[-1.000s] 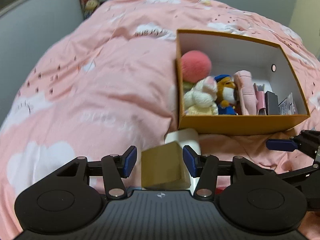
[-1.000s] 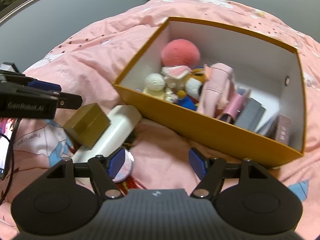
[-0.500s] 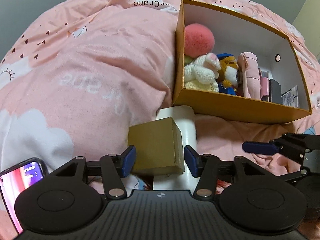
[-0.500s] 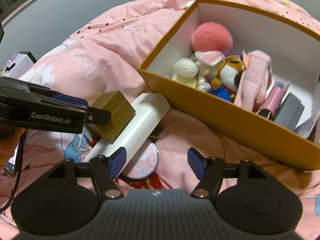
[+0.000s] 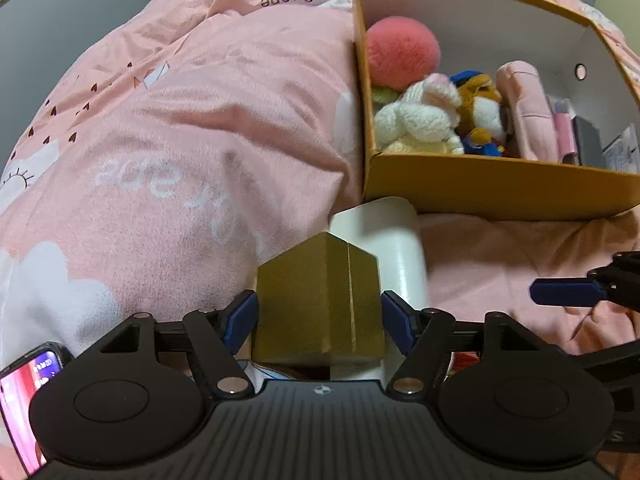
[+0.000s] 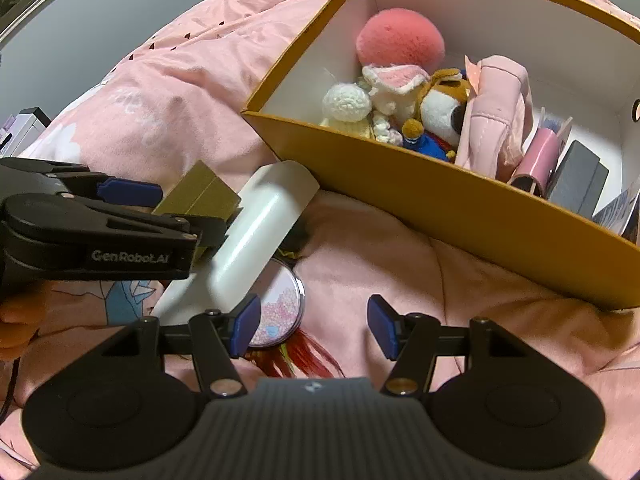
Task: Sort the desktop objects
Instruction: 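Grasp the gold cube box with the left gripper while the right gripper grasps the white tube, then carry the gold box with the left gripper while the right gripper carries the white tube over the box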
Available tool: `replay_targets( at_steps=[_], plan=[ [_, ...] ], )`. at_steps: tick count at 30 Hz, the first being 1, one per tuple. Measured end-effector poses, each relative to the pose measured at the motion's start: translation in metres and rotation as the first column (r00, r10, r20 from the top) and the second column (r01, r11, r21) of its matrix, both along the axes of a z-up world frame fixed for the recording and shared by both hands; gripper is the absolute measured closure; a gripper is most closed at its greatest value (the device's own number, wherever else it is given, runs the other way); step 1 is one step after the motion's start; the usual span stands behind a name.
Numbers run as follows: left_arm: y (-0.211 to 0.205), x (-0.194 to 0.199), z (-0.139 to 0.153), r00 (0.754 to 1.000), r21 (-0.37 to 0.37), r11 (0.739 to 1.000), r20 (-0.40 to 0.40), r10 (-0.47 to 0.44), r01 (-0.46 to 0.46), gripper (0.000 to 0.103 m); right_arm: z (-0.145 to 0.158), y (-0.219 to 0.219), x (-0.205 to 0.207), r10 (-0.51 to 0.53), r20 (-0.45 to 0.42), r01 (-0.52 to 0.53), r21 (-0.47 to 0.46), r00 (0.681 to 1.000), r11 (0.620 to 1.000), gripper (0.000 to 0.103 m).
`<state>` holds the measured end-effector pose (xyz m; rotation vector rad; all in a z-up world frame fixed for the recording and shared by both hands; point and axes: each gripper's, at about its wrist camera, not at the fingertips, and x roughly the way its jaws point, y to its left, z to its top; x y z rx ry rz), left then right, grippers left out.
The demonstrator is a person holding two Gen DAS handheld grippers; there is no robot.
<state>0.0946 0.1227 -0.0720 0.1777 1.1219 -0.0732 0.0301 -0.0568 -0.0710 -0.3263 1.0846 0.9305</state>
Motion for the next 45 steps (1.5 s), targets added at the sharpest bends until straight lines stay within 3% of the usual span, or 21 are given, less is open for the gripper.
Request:
replay_targets(
  at_steps=[6, 10, 13, 22, 26, 35, 39, 41, 45],
  plan=[
    [0.007, -0.003, 0.001, 1.000, -0.029, 0.999, -0.001, 0.015, -0.015, 0.029, 0.000, 0.000, 0.002, -0.006, -0.017, 0.007, 0.018, 1.000, 1.000, 0.041],
    [0.011, -0.007, 0.011, 0.999, -0.065, 0.997, 0.014, 0.030, -0.029, 0.037, 0.002, 0.002, 0.003, 0.021, -0.038, -0.018, 0.059, 0.999, 0.998, 0.045],
    [0.012, -0.009, 0.018, 1.000, -0.068, 0.998, 0.024, 0.018, -0.017, 0.042, 0.001, 0.008, 0.005, 0.043, -0.077, -0.037, 0.079, 0.996, 0.996, 0.051],
    [0.013, -0.012, 0.026, 0.998, -0.023, 1.000, 0.062, -0.019, 0.021, 0.050, -0.014, 0.037, 0.018, 0.080, -0.217, -0.061, 0.093, 0.973, 0.994, 0.053],
    [0.018, -0.010, 0.028, 0.998, -0.054, 0.998, 0.064, -0.003, 0.007, 0.050, -0.022, 0.045, 0.020, 0.097, -0.266, -0.068, 0.116, 0.959, 0.991, 0.055],
    [0.030, -0.004, 0.031, 0.997, -0.133, 0.990, 0.055, 0.053, -0.045, 0.050, -0.047, 0.056, 0.028, 0.085, -0.375, -0.030, 0.151, 0.923, 0.988, 0.045],
    [0.032, -0.005, 0.032, 0.997, -0.146, 0.988, 0.055, 0.058, -0.050, 0.050, -0.043, 0.050, 0.027, 0.071, -0.376, -0.008, 0.167, 0.924, 0.986, 0.052],
    [0.032, -0.006, 0.033, 0.997, -0.150, 0.988, 0.056, 0.056, -0.047, 0.051, -0.032, 0.046, 0.023, 0.084, -0.343, -0.023, 0.177, 0.936, 0.984, 0.060],
    [0.033, -0.006, 0.034, 0.997, -0.152, 0.987, 0.054, 0.056, -0.048, 0.051, -0.015, 0.043, 0.016, 0.122, -0.290, -0.063, 0.205, 0.949, 0.977, 0.064]
  ],
)
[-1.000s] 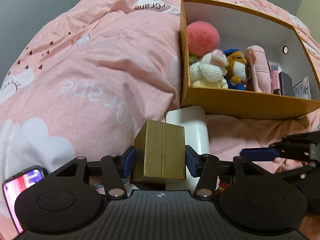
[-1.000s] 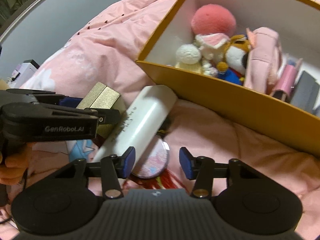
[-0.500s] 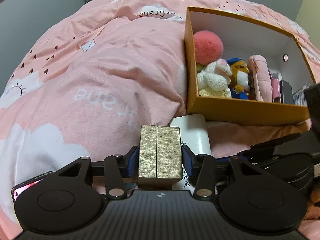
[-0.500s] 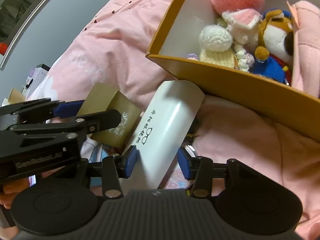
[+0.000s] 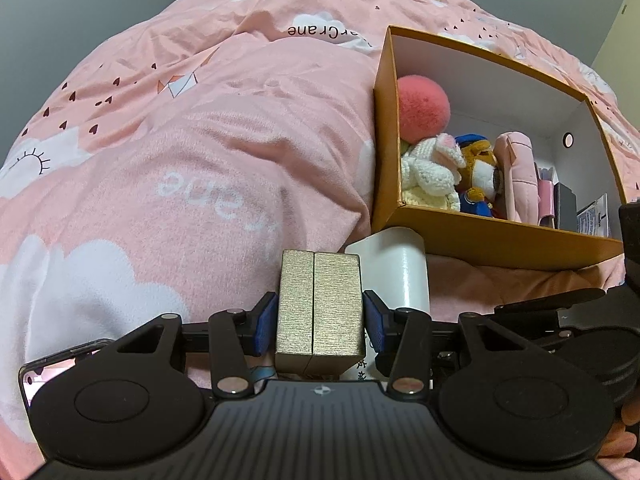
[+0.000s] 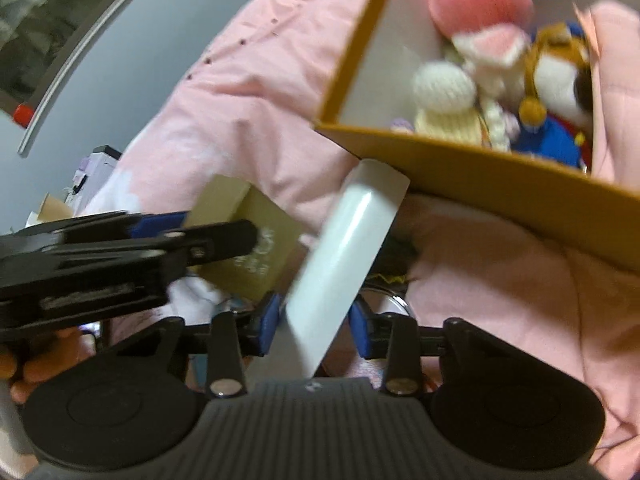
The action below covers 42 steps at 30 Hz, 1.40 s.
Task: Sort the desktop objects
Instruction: 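Carry the gold box with the left gripper while the right gripper carries the white tube over the box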
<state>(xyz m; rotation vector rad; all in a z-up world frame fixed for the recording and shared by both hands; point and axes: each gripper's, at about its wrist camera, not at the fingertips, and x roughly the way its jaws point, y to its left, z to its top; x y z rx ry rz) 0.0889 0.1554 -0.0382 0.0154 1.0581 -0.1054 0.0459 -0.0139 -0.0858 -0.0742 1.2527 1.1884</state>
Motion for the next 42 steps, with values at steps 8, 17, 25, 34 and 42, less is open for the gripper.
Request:
replay_targets(
  at_steps=[8, 17, 25, 34, 42],
  plan=[
    [0.002, 0.000, 0.000, 1.000, -0.015, 1.000, -0.001, 0.011, -0.011, 0.051, -0.008, 0.010, 0.000, -0.005, -0.024, 0.005, -0.005, 1.000, 1.000, 0.065],
    [-0.004, -0.010, 0.030, 0.996, -0.076, 0.997, 0.086, -0.008, 0.015, 0.051, 0.042, -0.026, 0.002, 0.039, 0.047, -0.041, 0.055, 0.998, 0.998, 0.073],
    [-0.034, -0.023, 0.052, 0.981, -0.070, 0.993, 0.177, -0.078, 0.092, 0.051, 0.100, -0.072, -0.006, 0.042, 0.321, -0.058, 0.040, 0.946, 0.997, 0.076],
    [-0.078, -0.036, 0.063, 0.955, -0.068, 0.971, 0.210, -0.210, 0.228, 0.051, 0.119, -0.086, -0.002, 0.142, 0.456, -0.096, -0.122, 0.879, 0.988, 0.077],
    [-0.099, -0.028, 0.078, 0.933, -0.079, 0.962, 0.275, -0.232, 0.262, 0.051, 0.169, -0.108, -0.005, 0.197, 0.582, -0.119, -0.170, 0.789, 0.978, 0.077]
  ],
)
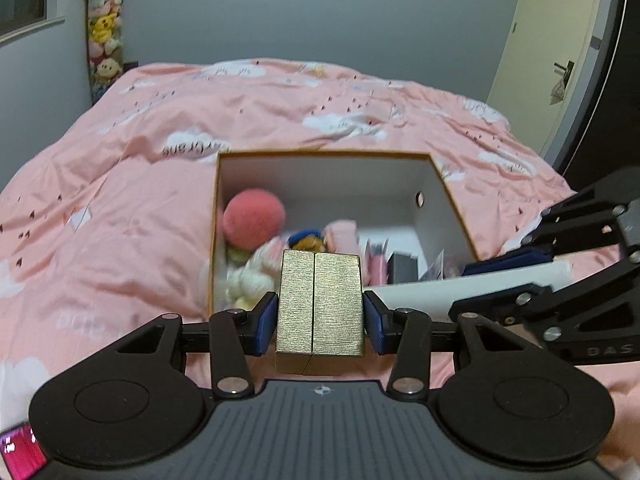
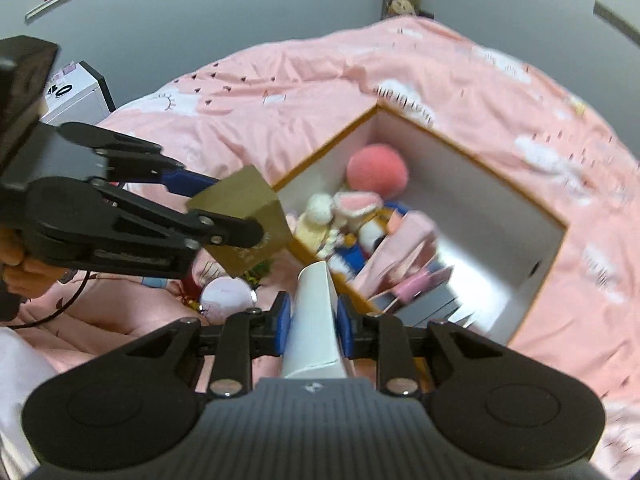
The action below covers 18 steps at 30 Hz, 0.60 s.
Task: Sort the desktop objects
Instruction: 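Carry the gold box with the left gripper while the right gripper carries the white tube over the box, then lower the white tube into the box with the right gripper while the left gripper holds the gold box above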
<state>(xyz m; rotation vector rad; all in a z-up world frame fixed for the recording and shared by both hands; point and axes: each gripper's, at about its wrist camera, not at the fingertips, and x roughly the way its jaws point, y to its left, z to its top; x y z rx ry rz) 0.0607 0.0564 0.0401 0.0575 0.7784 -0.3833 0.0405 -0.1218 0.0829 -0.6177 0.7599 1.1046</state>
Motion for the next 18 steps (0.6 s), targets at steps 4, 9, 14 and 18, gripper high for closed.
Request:
replay_targets(
  at_steps=[4, 9, 14, 18],
  plan=[
    [-0.008, 0.014, 0.004, 1.000, -0.013, 1.000, 0.026, 0.007, -0.007, 0.051, 0.020, 0.006, 0.005, 0.021, 0.117, -0.022, 0.002, 0.993, 1.000, 0.077],
    [-0.018, 0.039, 0.003, 0.999, -0.036, 0.999, 0.035, 0.003, -0.002, 0.051, 0.026, 0.019, 0.031, 0.019, 0.200, -0.014, -0.025, 0.980, 1.000, 0.077],
    [-0.019, 0.065, -0.005, 1.000, -0.051, 0.999, 0.009, -0.008, 0.008, 0.051, 0.018, 0.033, 0.069, -0.006, 0.234, 0.020, -0.058, 0.972, 0.998, 0.077],
    [-0.015, 0.086, -0.008, 1.000, -0.061, 0.998, -0.007, 0.005, -0.005, 0.051, 0.006, 0.046, 0.104, -0.019, 0.239, 0.040, -0.085, 0.971, 0.996, 0.077]
  ],
)
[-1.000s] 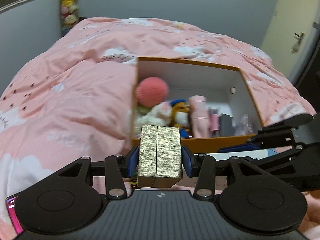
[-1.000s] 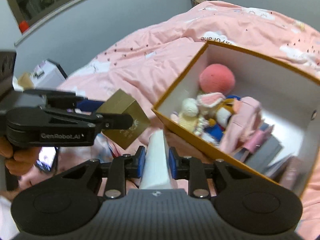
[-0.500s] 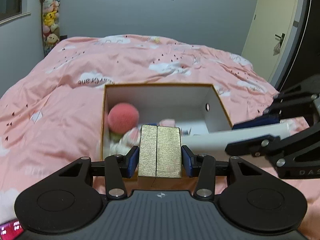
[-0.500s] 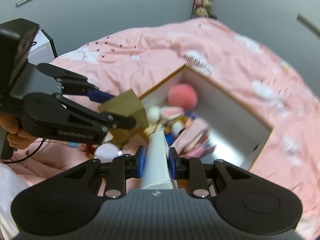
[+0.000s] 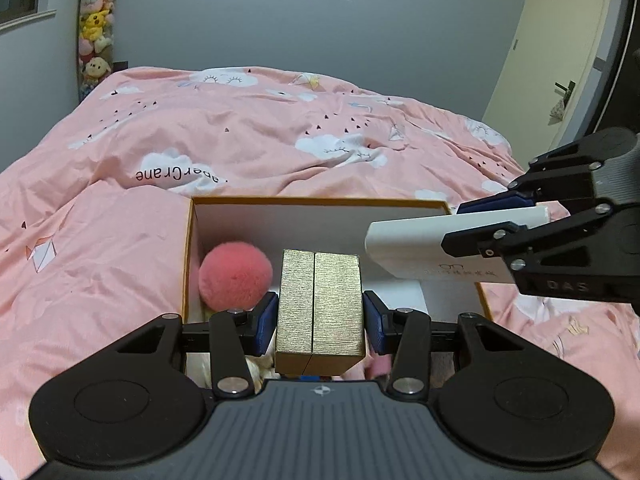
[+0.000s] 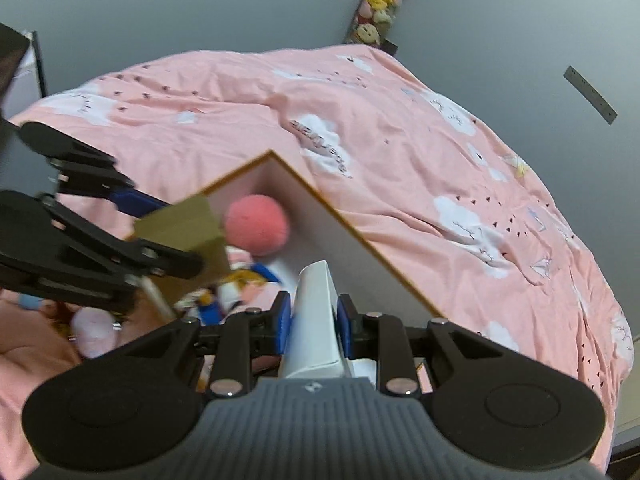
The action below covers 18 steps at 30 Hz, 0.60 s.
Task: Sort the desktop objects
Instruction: 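Lower the white tube into the box with the right gripper while the left gripper holds the gold box above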
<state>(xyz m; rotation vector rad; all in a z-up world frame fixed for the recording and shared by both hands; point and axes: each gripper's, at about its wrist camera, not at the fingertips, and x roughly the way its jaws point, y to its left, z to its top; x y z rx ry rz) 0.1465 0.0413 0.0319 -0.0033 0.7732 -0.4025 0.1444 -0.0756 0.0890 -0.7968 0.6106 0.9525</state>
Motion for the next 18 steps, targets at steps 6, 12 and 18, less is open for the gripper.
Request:
replay_targets(
  at_steps=[6, 12, 18],
  plan=[
    [0.003, 0.018, -0.005, 0.999, -0.013, 0.999, -0.023, 0.031, -0.031, 0.051, -0.026, 0.024, 0.040, 0.002, -0.031, -0.004, -0.048, 1.000, 0.999, 0.077],
    [-0.001, 0.025, -0.014, 0.998, -0.008, 0.999, -0.053, 0.031, -0.032, 0.051, -0.058, 0.044, 0.061, 0.025, -0.058, -0.027, -0.038, 0.998, 0.999, 0.077],
    [-0.007, 0.026, -0.020, 0.998, -0.002, 1.000, -0.062, 0.028, -0.028, 0.051, -0.083, 0.049, 0.072, 0.046, -0.092, -0.049, -0.040, 0.995, 0.998, 0.077]
  ],
)
